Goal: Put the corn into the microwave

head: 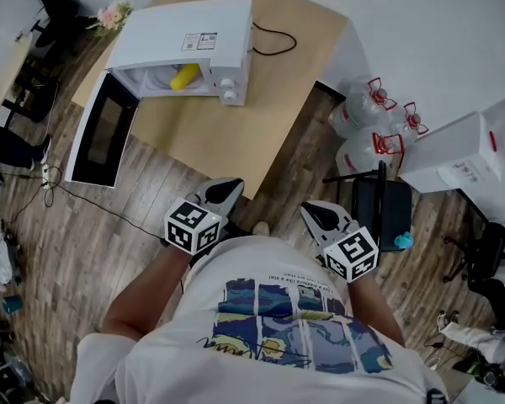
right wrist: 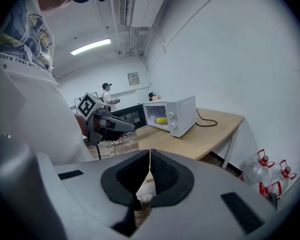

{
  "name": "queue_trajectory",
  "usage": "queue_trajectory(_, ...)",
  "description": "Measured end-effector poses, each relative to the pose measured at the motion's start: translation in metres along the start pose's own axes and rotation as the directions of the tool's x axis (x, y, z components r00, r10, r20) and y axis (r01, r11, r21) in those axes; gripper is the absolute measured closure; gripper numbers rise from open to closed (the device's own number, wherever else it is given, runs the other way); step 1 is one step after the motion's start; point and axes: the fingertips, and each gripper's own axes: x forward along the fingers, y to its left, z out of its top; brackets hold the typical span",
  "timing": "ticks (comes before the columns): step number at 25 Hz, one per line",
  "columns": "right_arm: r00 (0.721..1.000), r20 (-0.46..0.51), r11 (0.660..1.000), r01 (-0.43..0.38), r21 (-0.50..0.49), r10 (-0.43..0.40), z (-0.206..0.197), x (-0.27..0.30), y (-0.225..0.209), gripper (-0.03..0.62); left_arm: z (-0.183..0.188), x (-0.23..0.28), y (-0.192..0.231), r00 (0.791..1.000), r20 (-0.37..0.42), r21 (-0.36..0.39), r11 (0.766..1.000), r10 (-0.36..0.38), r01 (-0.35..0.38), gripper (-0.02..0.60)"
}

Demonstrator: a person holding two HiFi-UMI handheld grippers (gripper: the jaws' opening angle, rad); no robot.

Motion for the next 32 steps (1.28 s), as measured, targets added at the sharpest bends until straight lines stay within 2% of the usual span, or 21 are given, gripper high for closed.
queue_trajectory(20,0.999,-0.008,0.998,-0.041,-0.054,0.041,0.011,0.025,0.009,0.583,-0.007,-0.011,0.027,0.999,0.005,-0.052,0.997,0.053,-0.052,0.572)
queue_trajectory(32,0.999,-0.029,0.999,-0.021,-0.047,0.019,0.017,0.045,0.003,0.583,0.005,-0.007,0.058,0.998,0.025,-0.059,0.997,0.056,-0.055,0.572)
